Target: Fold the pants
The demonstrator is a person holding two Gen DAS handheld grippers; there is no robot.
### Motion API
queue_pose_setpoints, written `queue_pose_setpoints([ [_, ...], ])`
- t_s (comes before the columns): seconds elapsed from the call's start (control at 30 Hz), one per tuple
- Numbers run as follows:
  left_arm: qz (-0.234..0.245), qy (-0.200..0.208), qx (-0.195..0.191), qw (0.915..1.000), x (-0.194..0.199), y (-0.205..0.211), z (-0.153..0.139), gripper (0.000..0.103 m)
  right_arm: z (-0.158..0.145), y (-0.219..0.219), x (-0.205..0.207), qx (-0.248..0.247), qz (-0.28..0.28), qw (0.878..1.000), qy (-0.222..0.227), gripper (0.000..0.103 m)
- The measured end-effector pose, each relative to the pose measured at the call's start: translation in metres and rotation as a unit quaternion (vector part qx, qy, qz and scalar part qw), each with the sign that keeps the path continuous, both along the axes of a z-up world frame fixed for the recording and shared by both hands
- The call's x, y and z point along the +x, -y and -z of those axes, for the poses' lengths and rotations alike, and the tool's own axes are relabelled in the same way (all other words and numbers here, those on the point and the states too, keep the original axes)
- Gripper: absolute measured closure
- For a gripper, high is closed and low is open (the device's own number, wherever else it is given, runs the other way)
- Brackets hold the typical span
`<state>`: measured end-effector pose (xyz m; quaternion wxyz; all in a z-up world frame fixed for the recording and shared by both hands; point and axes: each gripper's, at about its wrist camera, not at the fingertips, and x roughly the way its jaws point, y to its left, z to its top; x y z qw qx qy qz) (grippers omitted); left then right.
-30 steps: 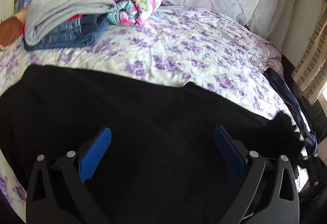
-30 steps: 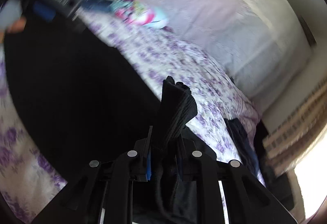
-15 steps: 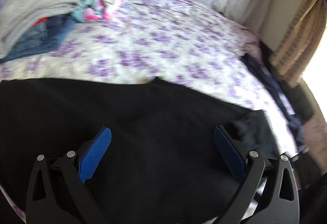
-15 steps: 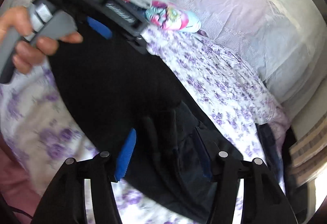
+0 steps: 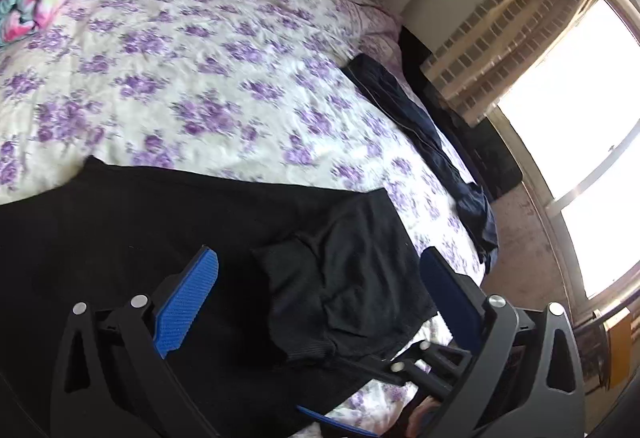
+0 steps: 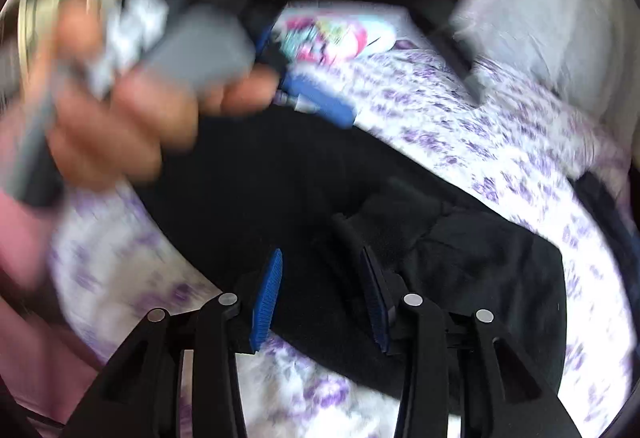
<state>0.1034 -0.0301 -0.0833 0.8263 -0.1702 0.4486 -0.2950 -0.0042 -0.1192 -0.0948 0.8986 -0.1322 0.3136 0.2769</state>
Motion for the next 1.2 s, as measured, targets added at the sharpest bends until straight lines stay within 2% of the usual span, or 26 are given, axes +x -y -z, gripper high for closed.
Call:
queue_pose_setpoints([
  [0.03,0.004,0.003,0.0,1.0,-0.002,0.002,-0.001,0.004,-0.005,0.014,-0.001,0.025,0.015,1.0,-0.003,0.054],
  [0.13,0.02,0.018,0.001,0.9996,-0.007,0.01,-0.002,0.004,-0.012,0.049,0.002,0.072,0.079,0.994,-0.005,0.053],
  [0.2,0.044,0.024,0.009,0.9987,-0.01,0.025,0.003,0.004,-0.008,0.074,0.008,0.103,0.136,0.985,-0.018,0.053],
  [0.23,0.05,0.025,0.016,0.9983,-0.011,0.031,0.008,0.004,0.0,0.086,0.015,0.118,0.162,0.979,-0.043,0.053],
  [0.27,0.056,0.025,0.028,0.9977,-0.012,0.038,0.014,0.004,0.012,0.088,0.017,0.122,0.182,0.973,-0.068,0.053],
  [0.33,0.062,0.006,0.087,0.9942,-0.01,0.056,0.044,0.004,0.034,0.098,0.028,0.135,0.201,0.964,-0.114,0.053],
  [0.4,0.05,-0.004,0.131,0.9901,-0.008,0.063,0.069,0.005,0.031,0.098,0.022,0.146,0.194,0.964,-0.106,0.053],
  [0.43,0.051,0.02,0.146,0.9878,-0.014,0.066,0.067,0.004,0.027,0.096,0.02,0.142,0.193,0.965,-0.103,0.053],
  [0.47,0.05,0.023,0.152,0.9868,-0.017,0.066,0.063,0.005,0.02,0.093,0.015,0.133,0.194,0.968,-0.09,0.052],
  [0.53,0.051,0.021,0.106,0.9928,-0.019,0.047,0.044,0.005,0.009,0.09,0.011,0.126,0.191,0.972,-0.058,0.052],
  [0.6,0.019,0.047,0.072,0.9961,-0.021,0.012,0.019,0.005,-0.003,0.081,0.006,0.114,0.158,0.98,-0.037,0.052],
  [0.67,-0.049,0.074,0.082,0.9927,-0.022,-0.028,0.001,0.004,-0.009,0.06,0.002,0.091,0.116,0.989,-0.016,0.052],
  [0.77,-0.107,0.073,0.089,0.9876,-0.025,-0.071,-0.004,0.004,-0.004,0.016,0.005,0.012,0.058,0.998,0.014,0.052],
  [0.87,-0.125,0.047,0.072,0.9884,-0.025,-0.096,0.006,0.004,0.004,-0.015,0.006,-0.065,0.021,0.997,0.039,0.052],
  [0.93,-0.133,0.029,0.06,0.9889,-0.027,-0.106,0.017,0.004,0.014,-0.029,0.012,-0.126,0.02,0.991,0.048,0.054],
  [0.97,-0.135,0.024,0.058,0.9889,-0.029,-0.112,0.021,0.004,0.022,-0.036,0.017,-0.168,0.031,0.984,0.058,0.054],
  [1.0,-0.138,0.018,0.057,0.9886,-0.031,-0.119,0.024,0.004,0.027,-0.04,0.018,-0.198,0.037,0.977,0.073,0.058],
  [1.03,-0.14,0.016,0.057,0.9884,-0.033,-0.123,0.027,0.004,0.027,-0.041,0.016,-0.208,0.033,0.975,0.077,0.072],
  [1.1,-0.149,0.016,0.056,0.9871,-0.037,-0.13,0.029,0.004,0.021,-0.044,0.018,-0.21,0.031,0.975,0.071,0.088],
  [1.2,-0.166,0.019,0.043,0.985,-0.039,-0.144,0.026,0.004,0.001,-0.044,0.019,-0.177,0.046,0.978,0.097,0.089],
])
